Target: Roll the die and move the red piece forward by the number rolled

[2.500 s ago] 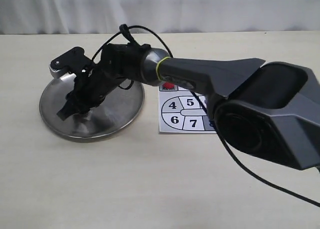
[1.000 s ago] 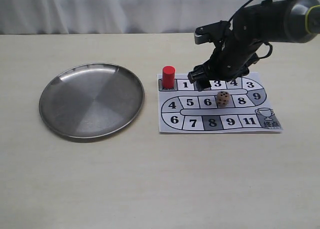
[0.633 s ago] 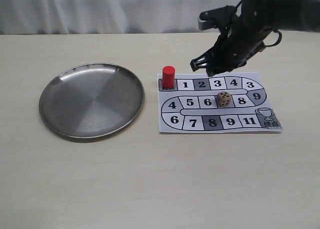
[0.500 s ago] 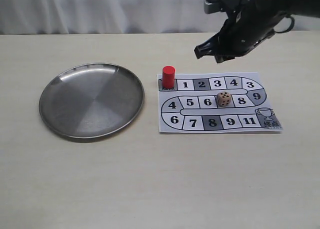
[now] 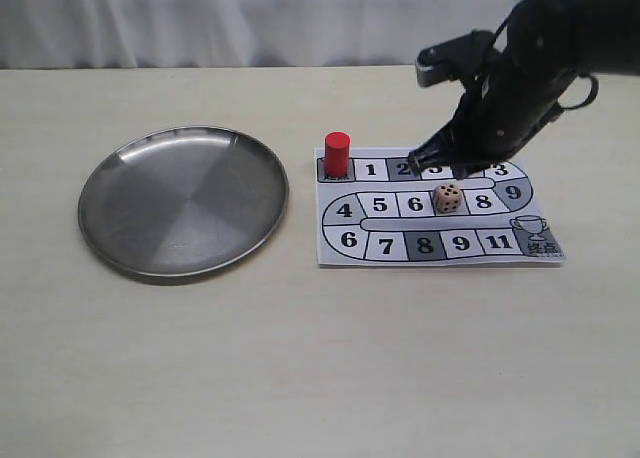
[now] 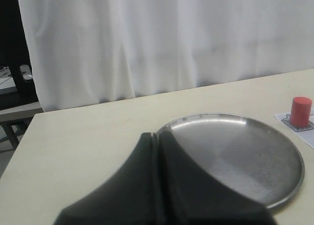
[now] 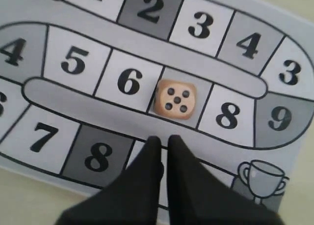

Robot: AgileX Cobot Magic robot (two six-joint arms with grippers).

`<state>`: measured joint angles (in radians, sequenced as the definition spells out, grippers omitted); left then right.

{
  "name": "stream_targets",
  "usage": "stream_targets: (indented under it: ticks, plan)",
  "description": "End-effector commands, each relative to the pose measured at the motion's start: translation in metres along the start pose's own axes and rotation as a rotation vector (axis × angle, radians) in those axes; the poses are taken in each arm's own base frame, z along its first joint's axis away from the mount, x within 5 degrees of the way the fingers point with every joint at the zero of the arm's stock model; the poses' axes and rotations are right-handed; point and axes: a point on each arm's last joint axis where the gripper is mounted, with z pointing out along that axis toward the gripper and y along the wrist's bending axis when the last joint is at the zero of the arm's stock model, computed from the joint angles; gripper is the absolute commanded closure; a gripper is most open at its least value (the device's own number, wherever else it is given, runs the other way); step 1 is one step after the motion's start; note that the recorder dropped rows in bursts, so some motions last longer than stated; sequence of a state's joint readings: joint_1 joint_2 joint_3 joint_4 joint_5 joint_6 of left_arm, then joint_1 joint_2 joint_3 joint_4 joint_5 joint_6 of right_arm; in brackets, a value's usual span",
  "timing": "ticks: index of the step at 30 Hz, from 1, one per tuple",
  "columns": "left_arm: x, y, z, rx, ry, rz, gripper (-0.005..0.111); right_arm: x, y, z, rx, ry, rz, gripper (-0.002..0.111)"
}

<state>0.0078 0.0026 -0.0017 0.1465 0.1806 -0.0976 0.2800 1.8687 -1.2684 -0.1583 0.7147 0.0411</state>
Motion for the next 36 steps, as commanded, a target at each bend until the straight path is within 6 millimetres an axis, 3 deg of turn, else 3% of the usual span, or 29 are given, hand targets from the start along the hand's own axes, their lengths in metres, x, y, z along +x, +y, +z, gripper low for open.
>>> stream_targets:
  ticks: [1, 10, 28, 31, 36]
  plan:
    - [0.0, -0.001, 0.0, 0.009, -0.008, -0.002, 0.107, 0.013, -0.005, 0.035, 0.018, 0.044, -0.025, 0.104]
    - [0.0, -0.001, 0.0, 0.009, -0.008, -0.002, 0.107, 0.018, -0.003, 0.057, 0.012, 0.09, -0.029, 0.104]
    - [0.0, -0.001, 0.0, 0.009, -0.008, -0.002, 0.107, 0.019, -0.003, 0.058, 0.012, 0.102, -0.03, 0.104]
    - [0.0, -0.001, 0.0, 0.009, -0.008, -0.002, 0.107, 0.014, -0.004, 0.052, 0.014, 0.102, -0.022, 0.104]
    - [0.0, -0.001, 0.0, 0.009, -0.008, -0.002, 0.107, -0.007, -0.004, 0.025, -0.029, 0.055, 0.053, 0.104]
